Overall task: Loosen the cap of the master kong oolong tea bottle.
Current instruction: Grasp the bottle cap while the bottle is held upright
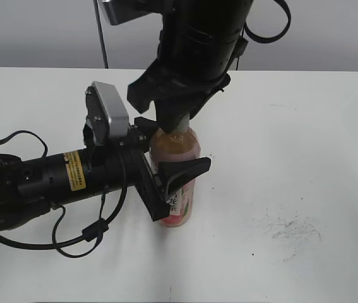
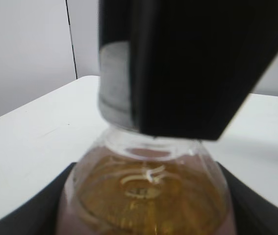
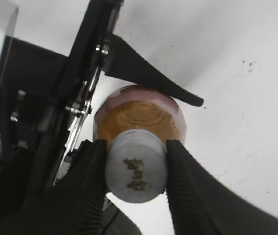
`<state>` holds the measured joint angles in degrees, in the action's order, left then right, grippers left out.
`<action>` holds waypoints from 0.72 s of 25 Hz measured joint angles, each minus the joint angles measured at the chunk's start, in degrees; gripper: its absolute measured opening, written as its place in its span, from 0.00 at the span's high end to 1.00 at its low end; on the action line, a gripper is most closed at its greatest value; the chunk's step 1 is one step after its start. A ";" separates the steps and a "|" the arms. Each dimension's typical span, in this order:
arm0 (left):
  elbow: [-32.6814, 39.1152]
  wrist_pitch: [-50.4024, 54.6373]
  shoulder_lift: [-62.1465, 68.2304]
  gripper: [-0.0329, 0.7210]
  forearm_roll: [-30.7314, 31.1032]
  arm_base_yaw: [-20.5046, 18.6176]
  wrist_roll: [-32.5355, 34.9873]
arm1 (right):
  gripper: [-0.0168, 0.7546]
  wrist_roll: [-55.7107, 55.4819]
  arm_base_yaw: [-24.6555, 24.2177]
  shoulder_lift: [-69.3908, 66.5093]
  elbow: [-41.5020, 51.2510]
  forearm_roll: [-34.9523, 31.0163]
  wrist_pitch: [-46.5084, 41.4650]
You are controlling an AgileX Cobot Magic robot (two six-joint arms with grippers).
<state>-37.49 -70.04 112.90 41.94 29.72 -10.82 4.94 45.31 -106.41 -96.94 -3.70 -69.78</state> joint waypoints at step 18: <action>0.00 -0.05 0.00 0.37 0.30 0.00 0.37 | 0.62 63.15 -0.35 0.00 0.00 -1.12 -0.06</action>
<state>-37.49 -70.09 112.90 42.24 29.72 -10.45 68.09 44.95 -106.41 -96.94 -4.82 -69.85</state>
